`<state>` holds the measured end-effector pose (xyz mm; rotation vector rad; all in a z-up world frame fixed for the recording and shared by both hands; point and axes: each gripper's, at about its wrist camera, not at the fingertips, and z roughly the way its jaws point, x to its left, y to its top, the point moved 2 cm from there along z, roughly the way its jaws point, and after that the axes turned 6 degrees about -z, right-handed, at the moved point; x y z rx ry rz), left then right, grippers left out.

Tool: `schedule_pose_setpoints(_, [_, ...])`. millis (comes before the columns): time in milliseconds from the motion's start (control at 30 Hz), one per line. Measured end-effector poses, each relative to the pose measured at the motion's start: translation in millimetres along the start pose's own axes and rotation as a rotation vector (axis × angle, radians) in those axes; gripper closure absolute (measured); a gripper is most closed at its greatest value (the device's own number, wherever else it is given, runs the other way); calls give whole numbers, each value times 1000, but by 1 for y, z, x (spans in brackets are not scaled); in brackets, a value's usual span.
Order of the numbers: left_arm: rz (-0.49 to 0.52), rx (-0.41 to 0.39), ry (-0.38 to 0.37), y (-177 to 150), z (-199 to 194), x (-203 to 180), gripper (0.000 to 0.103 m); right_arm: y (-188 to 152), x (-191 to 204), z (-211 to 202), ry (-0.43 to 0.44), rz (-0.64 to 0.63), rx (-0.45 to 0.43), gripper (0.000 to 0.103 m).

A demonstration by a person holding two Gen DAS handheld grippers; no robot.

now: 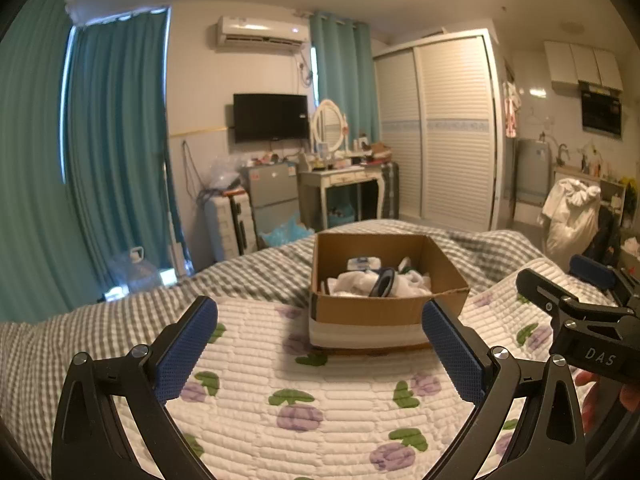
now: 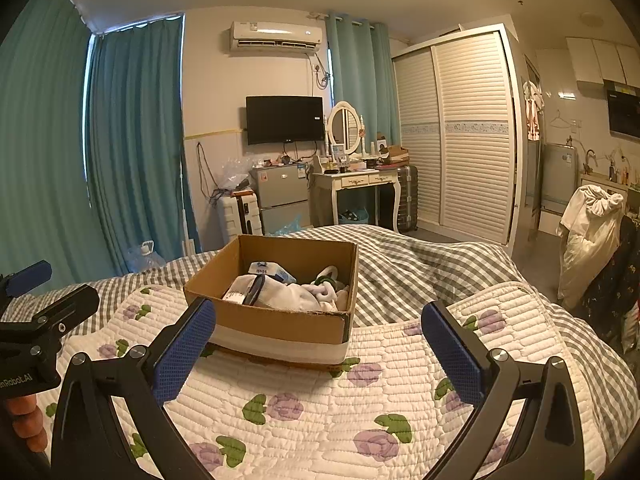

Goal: Organize soft objects

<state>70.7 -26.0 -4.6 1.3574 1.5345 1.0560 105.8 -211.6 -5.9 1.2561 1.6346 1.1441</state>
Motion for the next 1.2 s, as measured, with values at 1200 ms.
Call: schedule_pose_setpoints(1200, [9,5,2,-2,0,3,0,-3,-2,2,-1,5,26,0])
